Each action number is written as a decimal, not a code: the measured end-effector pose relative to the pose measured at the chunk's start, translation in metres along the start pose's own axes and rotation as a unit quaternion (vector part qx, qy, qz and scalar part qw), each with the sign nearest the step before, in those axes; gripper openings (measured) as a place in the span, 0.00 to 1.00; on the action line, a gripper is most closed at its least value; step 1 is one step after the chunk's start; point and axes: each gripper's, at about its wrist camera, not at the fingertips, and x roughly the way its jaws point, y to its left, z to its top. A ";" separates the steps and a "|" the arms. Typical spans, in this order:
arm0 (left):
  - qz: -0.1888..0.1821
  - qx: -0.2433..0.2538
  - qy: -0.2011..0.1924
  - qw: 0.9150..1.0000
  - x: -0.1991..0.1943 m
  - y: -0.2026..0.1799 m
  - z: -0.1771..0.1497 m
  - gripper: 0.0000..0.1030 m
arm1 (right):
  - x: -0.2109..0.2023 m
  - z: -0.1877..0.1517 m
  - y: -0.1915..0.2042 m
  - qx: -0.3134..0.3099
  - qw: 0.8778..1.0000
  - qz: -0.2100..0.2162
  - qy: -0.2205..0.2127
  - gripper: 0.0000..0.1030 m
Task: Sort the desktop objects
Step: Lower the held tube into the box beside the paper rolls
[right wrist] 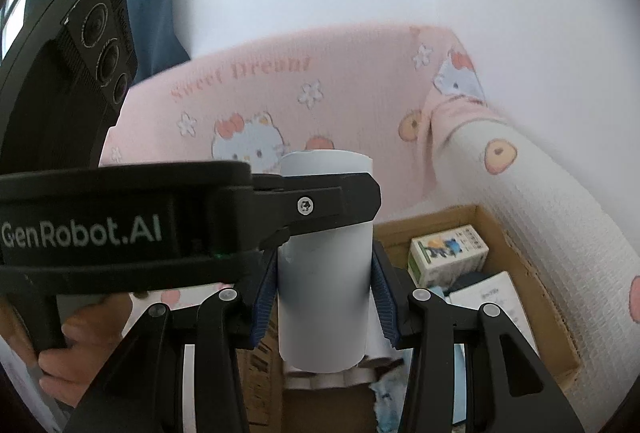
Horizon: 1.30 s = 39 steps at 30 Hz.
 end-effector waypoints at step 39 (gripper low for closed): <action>0.069 -0.161 0.173 0.969 0.071 0.108 -0.021 0.45 | 0.120 -0.028 -0.022 0.081 0.958 0.130 0.244 0.40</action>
